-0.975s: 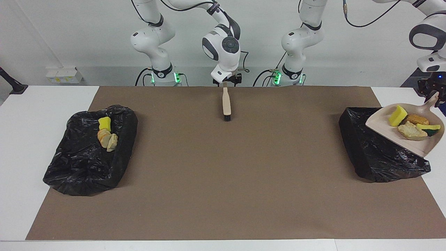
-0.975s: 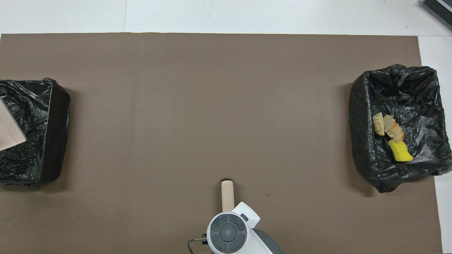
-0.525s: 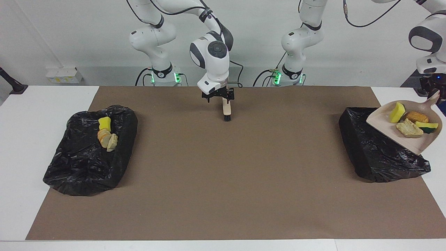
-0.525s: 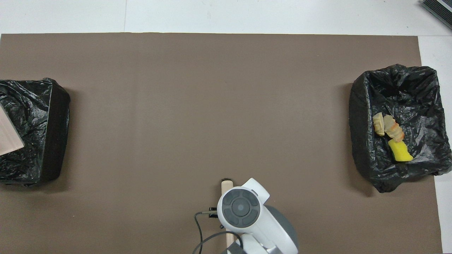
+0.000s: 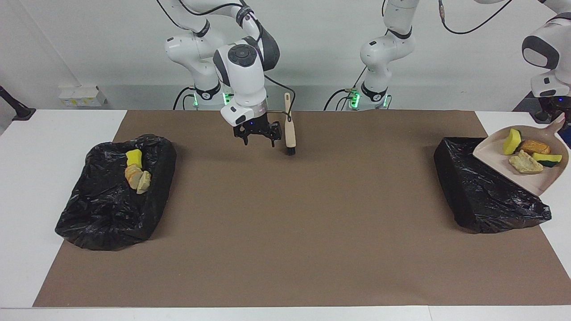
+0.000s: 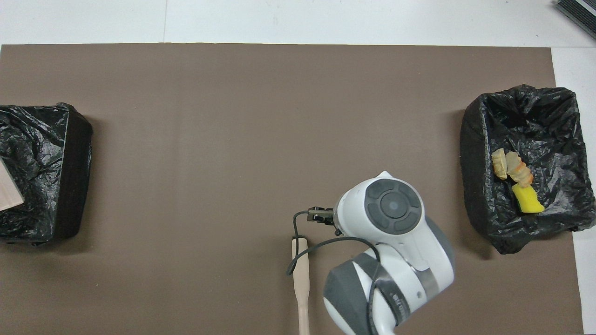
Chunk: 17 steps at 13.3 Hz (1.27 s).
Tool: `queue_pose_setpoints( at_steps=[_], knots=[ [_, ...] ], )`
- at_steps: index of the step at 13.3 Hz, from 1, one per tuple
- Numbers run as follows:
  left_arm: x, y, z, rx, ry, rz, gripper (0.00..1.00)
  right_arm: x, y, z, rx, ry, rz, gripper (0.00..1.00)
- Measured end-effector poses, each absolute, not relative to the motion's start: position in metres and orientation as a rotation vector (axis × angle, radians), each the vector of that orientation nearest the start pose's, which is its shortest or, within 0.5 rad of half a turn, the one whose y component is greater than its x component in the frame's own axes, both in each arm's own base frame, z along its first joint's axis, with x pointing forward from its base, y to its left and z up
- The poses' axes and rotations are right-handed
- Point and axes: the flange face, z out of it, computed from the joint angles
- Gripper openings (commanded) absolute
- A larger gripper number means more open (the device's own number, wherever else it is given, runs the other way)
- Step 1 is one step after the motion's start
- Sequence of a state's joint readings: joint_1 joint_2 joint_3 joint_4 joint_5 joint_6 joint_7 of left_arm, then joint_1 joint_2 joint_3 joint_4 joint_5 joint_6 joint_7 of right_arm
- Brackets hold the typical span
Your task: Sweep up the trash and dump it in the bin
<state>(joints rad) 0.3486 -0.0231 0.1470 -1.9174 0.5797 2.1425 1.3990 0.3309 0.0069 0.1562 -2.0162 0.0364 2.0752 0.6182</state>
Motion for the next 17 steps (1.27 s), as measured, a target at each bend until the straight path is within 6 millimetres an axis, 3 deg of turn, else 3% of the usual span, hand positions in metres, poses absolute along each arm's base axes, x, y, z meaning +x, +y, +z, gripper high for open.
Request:
queue_pose_setpoints(
  at_steps=[2,7,9,11,14,17],
  knots=[
    [0.505,0.285,0.532,-2.140,1.423,0.431,0.00,0.503,0.246,0.473,-3.082,0.270,-0.061,1.00],
    [0.513,0.263,0.535,-1.961,1.430,0.642,0.00,0.528,0.165,0.552,-3.104,0.234,-0.070,1.00],
    [0.518,0.246,0.538,-1.896,1.404,0.742,0.00,0.535,0.143,0.573,-3.101,0.230,-0.093,1.00],
    [0.523,0.231,0.552,-1.860,1.380,0.787,0.00,0.538,0.135,0.582,-3.095,0.245,-0.115,1.00],
    [0.521,0.223,0.583,-1.875,1.337,0.743,0.00,0.540,0.129,0.596,-3.087,0.262,-0.143,1.00],
    [0.522,0.188,0.583,-2.051,1.382,0.583,0.00,0.542,0.111,0.619,-3.072,0.310,-0.190,1.00]
  ],
)
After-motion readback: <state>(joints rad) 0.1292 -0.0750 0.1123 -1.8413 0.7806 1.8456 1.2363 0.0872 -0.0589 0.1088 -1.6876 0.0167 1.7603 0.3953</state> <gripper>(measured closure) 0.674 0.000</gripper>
